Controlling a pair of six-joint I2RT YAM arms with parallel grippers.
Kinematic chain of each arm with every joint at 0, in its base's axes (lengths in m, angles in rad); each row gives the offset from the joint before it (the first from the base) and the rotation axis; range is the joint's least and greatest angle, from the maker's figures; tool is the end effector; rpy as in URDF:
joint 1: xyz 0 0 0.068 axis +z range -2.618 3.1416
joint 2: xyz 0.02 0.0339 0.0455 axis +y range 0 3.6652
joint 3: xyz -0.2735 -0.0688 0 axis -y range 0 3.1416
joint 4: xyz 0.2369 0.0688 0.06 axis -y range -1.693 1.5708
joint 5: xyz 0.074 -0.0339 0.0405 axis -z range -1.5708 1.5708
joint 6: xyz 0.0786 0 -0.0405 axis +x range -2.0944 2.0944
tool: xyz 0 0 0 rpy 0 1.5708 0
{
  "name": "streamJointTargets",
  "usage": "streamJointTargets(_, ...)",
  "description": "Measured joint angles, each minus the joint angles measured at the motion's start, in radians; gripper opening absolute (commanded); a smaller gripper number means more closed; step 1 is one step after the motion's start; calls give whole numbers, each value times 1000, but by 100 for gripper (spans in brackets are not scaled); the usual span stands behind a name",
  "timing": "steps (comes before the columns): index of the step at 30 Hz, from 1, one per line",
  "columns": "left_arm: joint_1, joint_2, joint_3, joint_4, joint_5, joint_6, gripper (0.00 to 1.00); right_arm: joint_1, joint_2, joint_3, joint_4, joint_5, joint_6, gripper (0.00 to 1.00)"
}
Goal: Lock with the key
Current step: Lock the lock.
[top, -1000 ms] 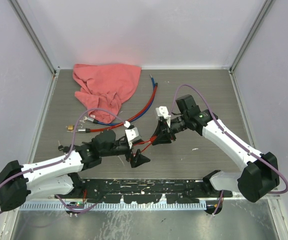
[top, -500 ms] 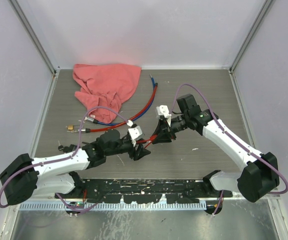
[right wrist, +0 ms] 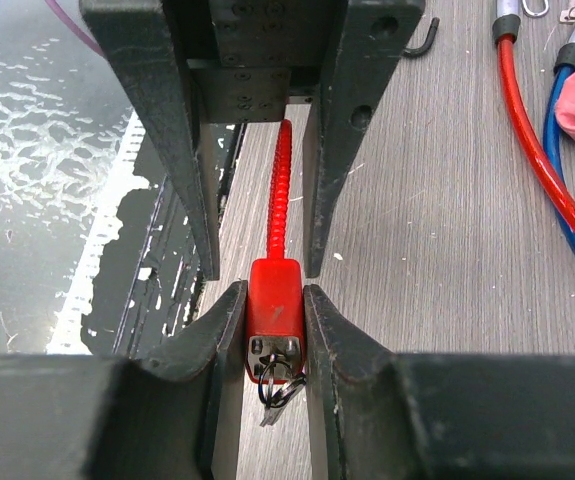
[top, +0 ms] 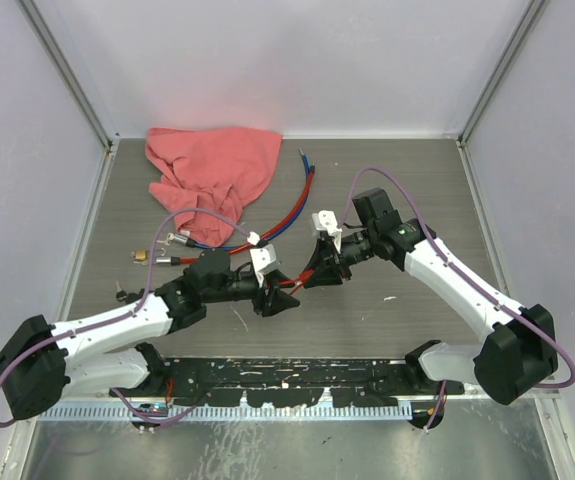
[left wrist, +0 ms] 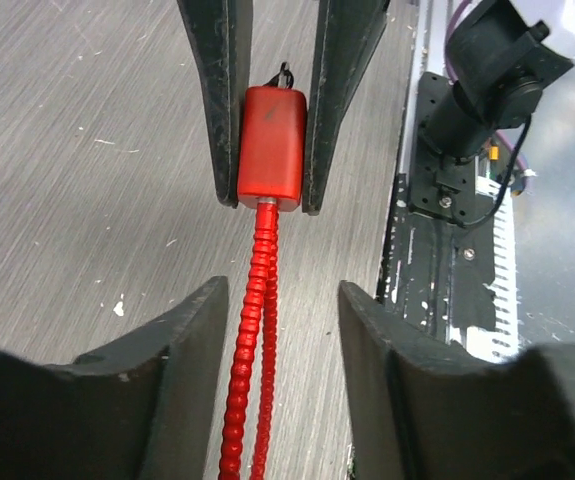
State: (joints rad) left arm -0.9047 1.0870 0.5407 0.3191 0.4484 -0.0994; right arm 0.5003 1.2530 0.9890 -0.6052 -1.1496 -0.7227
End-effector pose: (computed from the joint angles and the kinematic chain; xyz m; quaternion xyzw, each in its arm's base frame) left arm 0.1385 -0.2314 0.2512 0.4263 0.6479 -0.4446 0.4482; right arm 0.1827 0.1816 0.2883 -0.6055 0.5381 0.4754 0.3433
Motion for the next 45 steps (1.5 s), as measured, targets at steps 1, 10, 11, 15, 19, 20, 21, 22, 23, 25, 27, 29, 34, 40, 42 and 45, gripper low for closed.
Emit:
streamJointTargets(1,6,0,3,0,14,-3,39,0,0,0,0,0,0,1)
streamJointTargets(10,59,43,40,-32,136,-23,17,0,6,0,0,0,0,1)
streamJointTargets(11,61,50,45,-38,144,-24,18,0,8,0,0,0,1,1)
streamJointTargets(15,62,74,62,-55,162,-24,17,0,13,0,-1,0,2,1)
streamJointTargets(19,65,94,79,-65,172,-26,0,0,13,0,-2,0,5,1)
streamJointTargets(20,68,99,82,-66,177,-27,0,0,13,0,-2,1,7,1)
streamJointTargets(21,70,103,83,-66,181,-26,0,-1,13,0,-2,3,8,1)
streamJointTargets(22,71,105,83,-66,184,-26,0,-1,13,0,-2,5,8,5)
streamJointTargets(23,72,106,83,-66,186,-26,0,-1,13,0,-2,7,11,12)
streamJointTargets(25,74,106,83,-65,185,-26,0,-1,13,0,-2,10,13,24)
streamJointTargets(27,74,105,83,-66,185,-24,0,-2,13,0,-1,13,15,36)
streamJointTargets(29,75,98,82,-71,185,-20,0,-8,13,0,-1,11,18,49)
streamJointTargets(34,77,69,79,-101,184,-4,0,-56,10,6,-15,0,17,69)
streamJointTargets(40,80,47,68,-130,181,35,0,-148,-28,30,-40,-15,18,68)
streamJointTargets(42,80,42,66,-143,180,47,0,-165,-42,33,-48,-17,18,61)
streamJointTargets(45,80,40,66,-154,180,62,0,-169,-47,33,-58,-24,16,51)
